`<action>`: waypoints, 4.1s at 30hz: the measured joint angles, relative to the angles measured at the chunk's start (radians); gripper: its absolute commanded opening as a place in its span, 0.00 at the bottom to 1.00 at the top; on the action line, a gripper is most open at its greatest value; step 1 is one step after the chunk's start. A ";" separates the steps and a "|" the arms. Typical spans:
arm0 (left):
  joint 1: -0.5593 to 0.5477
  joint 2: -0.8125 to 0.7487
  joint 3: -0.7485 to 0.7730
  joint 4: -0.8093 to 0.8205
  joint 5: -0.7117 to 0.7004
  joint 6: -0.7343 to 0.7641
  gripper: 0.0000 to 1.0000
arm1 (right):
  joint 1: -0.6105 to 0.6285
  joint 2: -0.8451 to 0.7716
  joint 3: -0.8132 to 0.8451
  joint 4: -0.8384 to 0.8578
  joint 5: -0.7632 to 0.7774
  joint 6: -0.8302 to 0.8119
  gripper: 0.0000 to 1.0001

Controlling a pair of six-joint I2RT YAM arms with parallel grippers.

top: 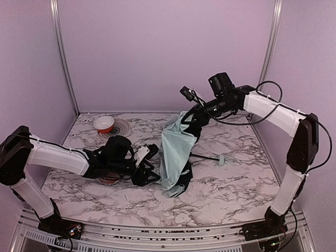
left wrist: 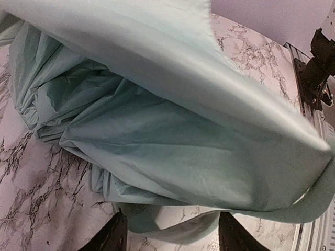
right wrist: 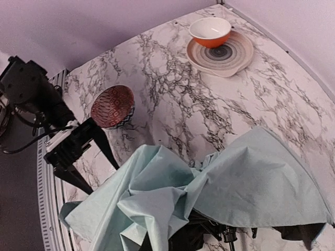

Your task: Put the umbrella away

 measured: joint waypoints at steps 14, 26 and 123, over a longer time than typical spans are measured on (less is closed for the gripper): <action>0.049 -0.249 -0.169 0.018 -0.056 0.034 0.93 | 0.378 -0.273 -0.620 0.348 0.142 0.035 0.02; 0.068 -0.064 0.043 0.012 -0.149 -0.021 0.93 | 0.443 -0.184 -0.870 0.559 0.171 0.150 0.08; 0.000 -0.050 0.174 -0.065 -0.064 0.206 0.00 | 0.137 -0.216 -0.608 0.803 -0.270 0.466 0.05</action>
